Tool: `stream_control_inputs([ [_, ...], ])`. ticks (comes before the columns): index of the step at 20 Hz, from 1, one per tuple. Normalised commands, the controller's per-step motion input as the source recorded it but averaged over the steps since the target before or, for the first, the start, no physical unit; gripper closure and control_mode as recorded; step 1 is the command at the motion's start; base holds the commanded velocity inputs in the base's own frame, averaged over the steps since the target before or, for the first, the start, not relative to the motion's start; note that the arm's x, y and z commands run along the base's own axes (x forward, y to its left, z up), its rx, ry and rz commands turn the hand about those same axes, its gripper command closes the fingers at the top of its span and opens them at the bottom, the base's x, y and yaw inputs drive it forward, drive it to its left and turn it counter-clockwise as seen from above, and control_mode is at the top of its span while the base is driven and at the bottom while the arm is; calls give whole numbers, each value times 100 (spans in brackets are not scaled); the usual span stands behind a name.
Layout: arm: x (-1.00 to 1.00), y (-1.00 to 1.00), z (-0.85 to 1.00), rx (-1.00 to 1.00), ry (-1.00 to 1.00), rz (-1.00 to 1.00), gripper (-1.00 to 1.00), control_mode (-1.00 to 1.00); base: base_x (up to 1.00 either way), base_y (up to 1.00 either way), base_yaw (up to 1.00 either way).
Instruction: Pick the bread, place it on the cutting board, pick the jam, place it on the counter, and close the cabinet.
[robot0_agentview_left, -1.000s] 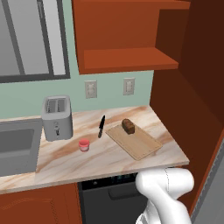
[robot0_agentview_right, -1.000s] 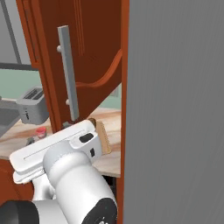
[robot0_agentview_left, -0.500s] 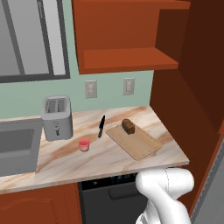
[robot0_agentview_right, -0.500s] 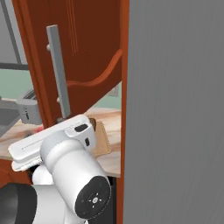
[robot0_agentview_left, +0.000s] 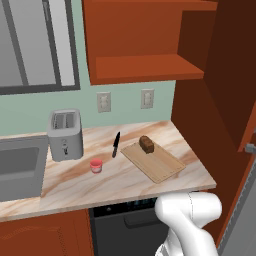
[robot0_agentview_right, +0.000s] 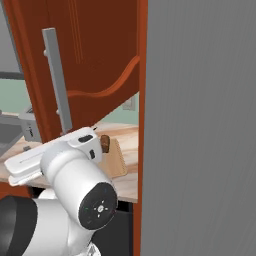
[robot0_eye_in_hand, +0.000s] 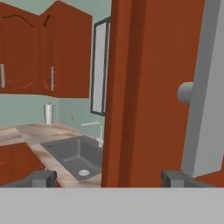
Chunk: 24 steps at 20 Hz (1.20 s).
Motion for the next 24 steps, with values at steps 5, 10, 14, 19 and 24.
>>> stream_control_inputs([
  [5,4,26,-31,2,1,0,-100,-100,0,0,0],
  [10,13,20,-17,3,0,0,-100,-100,0,0,0],
  [14,34,8,-2,4,0,0,-100,-100,0,0,0],
  [19,51,5,0,5,0,0,-100,-100,0,0,0],
  [24,52,3,-1,4,0,0,-100,-100,0,0,0],
])
